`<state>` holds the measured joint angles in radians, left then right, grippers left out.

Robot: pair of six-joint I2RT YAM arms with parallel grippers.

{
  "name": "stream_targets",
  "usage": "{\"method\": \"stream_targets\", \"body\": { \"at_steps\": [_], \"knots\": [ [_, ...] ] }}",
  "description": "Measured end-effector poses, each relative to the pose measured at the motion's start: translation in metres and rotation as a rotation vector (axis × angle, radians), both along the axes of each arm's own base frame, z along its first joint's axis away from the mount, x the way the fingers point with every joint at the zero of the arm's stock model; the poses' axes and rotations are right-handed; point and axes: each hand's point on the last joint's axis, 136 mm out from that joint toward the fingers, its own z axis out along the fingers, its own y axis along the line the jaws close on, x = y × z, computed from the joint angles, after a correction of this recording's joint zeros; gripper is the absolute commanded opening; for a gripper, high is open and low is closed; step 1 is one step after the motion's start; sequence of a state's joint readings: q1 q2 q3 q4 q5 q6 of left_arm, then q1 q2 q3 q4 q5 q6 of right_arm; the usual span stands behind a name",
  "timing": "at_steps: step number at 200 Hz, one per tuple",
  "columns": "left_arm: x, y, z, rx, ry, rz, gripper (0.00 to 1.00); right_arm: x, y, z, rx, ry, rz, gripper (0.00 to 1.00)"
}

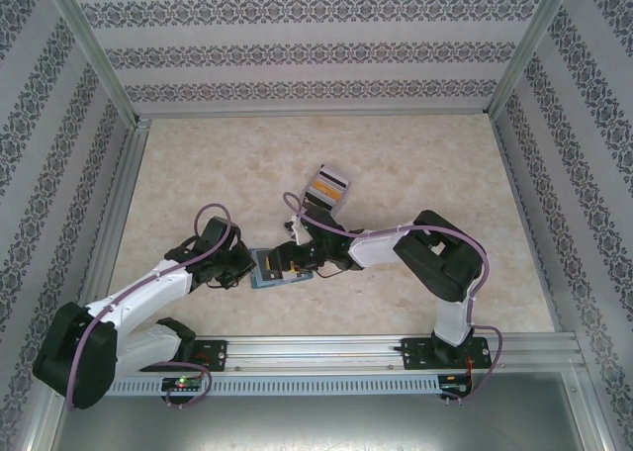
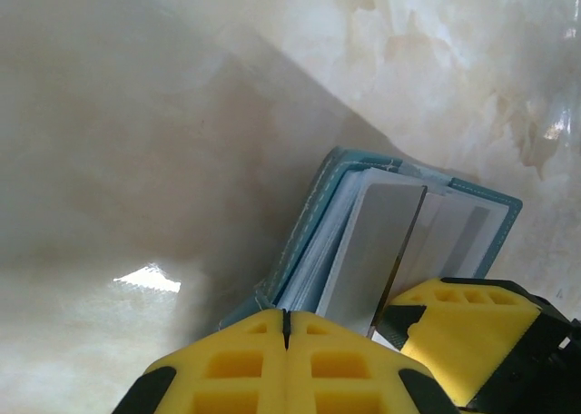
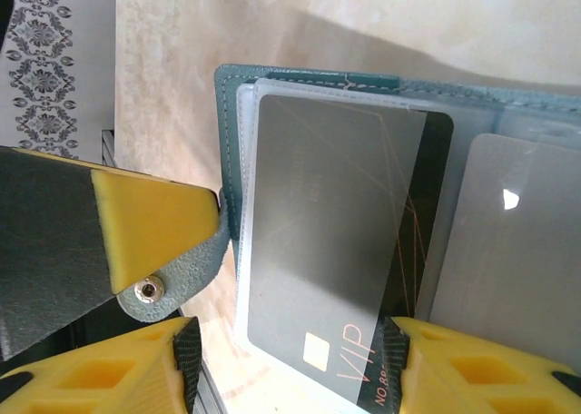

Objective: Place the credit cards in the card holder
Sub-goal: Flip over the card slot on the card holder.

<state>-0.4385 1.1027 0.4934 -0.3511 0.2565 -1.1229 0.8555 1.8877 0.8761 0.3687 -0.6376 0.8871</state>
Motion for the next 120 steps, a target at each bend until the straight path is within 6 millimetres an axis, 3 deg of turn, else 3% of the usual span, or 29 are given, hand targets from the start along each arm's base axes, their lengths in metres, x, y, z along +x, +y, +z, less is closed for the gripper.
{"method": "stream_targets", "body": {
  "at_steps": [40, 48, 58, 65, 98, 120],
  "knots": [
    [-0.002, 0.003, -0.006, 0.017, 0.012, 0.000, 0.00, 0.001, 0.003, -0.002, -0.039, -0.010, -0.003, 0.60],
    [-0.004, 0.006, -0.008, 0.041, 0.020, -0.002, 0.06, 0.001, 0.003, -0.003, -0.048, -0.015, -0.003, 0.60],
    [-0.008, 0.011, -0.011, 0.069, 0.038, -0.004, 0.24, 0.002, 0.004, -0.003, -0.059, -0.025, -0.004, 0.60],
    [-0.009, 0.014, -0.011, 0.088, 0.045, -0.008, 0.30, 0.002, 0.004, -0.003, -0.066, -0.031, -0.003, 0.60],
    [-0.011, 0.025, -0.007, 0.121, 0.062, -0.008, 0.37, 0.003, 0.004, -0.005, -0.085, -0.040, 0.003, 0.60],
    [-0.005, 0.033, 0.008, 0.126, 0.042, 0.005, 0.38, 0.003, 0.005, -0.006, -0.092, -0.035, 0.005, 0.60]
  ]
}}
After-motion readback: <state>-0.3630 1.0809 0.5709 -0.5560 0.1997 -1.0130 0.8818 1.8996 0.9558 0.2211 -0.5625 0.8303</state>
